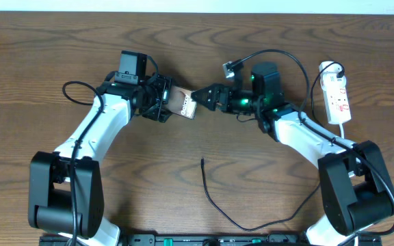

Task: Plug charger to phone and switch on socket
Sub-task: 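Move the right gripper toward the phone held by the left gripper, then grasp the phone's edge with the right gripper and release the left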

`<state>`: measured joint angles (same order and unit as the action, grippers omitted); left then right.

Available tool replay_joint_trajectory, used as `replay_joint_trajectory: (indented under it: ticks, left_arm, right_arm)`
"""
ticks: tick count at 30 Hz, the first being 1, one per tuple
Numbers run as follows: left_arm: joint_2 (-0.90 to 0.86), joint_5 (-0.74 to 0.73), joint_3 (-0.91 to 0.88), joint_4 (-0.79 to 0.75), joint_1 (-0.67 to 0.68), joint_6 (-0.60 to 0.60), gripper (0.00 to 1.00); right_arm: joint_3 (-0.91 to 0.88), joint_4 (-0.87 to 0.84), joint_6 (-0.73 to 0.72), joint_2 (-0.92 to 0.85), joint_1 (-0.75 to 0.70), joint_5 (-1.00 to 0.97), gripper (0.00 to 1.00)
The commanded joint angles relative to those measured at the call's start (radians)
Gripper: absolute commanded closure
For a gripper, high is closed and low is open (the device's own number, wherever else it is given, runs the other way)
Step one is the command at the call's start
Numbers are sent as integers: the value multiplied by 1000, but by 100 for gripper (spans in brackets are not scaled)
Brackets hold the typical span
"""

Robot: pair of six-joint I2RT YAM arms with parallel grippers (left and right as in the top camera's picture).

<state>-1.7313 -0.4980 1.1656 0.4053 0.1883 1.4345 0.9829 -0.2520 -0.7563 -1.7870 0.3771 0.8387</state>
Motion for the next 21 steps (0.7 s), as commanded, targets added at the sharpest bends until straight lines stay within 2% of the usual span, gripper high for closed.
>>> replay_joint_trajectory:
  ticks: [1,9,15,19,21]
  left_arm:
    - [33,-5,30,-9,26,58,92]
    - [33,-11,30,-26,60,111,93]
    - [33,-37,30,-34,90,122,93]
    - [33,-70,30,-65,111,138,93]
    - [33,-79,30,-80,117,139,93]
  right_arm:
    - [16,2,73,-9,37,-38,9]
    - [16,10,78,-9,82,-109,12]
    - [16,31,78,-9,95,-155,20]
    - [16,64,78,-9,95,-185,32]
    - [16,73,78,-9,95,-186,35]
